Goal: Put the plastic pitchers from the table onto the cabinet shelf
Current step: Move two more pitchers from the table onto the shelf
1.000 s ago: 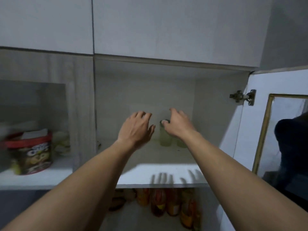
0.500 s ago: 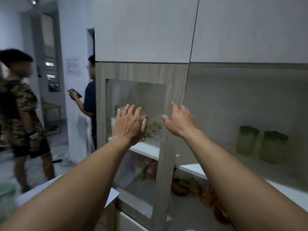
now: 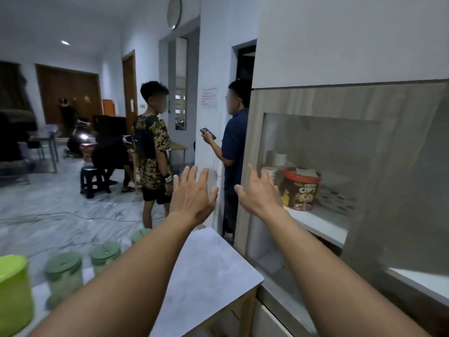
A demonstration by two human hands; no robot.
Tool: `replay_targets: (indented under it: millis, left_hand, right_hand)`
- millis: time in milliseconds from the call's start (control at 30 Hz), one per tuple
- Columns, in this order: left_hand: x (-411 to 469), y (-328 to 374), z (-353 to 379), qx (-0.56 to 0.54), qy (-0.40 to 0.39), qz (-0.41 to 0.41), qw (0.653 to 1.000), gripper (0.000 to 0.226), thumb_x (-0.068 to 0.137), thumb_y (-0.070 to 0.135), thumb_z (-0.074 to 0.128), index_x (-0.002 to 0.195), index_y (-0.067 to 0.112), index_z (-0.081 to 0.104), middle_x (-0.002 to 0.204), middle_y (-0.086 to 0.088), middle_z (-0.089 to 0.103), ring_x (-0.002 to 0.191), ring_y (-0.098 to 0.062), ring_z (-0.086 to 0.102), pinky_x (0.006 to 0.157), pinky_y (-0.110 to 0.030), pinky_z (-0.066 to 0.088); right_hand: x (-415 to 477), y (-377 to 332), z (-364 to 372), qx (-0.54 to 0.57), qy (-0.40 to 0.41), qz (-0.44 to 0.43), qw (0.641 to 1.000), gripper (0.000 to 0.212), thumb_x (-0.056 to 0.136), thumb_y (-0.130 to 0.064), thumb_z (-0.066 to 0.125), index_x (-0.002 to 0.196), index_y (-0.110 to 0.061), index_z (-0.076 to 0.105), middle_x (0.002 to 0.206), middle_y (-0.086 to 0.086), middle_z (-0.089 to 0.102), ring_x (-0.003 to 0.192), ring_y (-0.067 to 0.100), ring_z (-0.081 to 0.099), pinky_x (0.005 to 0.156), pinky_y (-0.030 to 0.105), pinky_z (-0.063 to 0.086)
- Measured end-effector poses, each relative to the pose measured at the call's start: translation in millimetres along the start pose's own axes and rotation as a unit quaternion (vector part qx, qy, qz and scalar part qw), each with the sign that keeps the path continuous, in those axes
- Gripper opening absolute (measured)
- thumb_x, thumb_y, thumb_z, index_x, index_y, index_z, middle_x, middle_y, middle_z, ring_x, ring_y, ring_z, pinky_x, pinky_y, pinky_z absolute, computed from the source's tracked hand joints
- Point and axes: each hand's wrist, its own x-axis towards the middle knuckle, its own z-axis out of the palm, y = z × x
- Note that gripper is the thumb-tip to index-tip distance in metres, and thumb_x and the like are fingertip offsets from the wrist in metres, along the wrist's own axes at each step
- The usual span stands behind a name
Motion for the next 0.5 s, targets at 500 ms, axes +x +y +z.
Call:
replay_targets:
  millis: [500]
  left_hand:
    - [-63,-211,84,-0.021,-0.012,-0.205,0.979,0.053,0.094,0.043,0.05,0.14,0.018,0.043,0.136,-0.01,0.046,0.126,-0.031,0.042,0.101,-0.045,0.039]
  right_hand:
    - [40,-112,226,0.073,-0.12,-0.087,0.986,0.065,0.097,-0.041,0.051,0.153,-0.017,0.027,0.149,0.014,0.039,0.136,0.036,0.039,0.106,0.05,0.04]
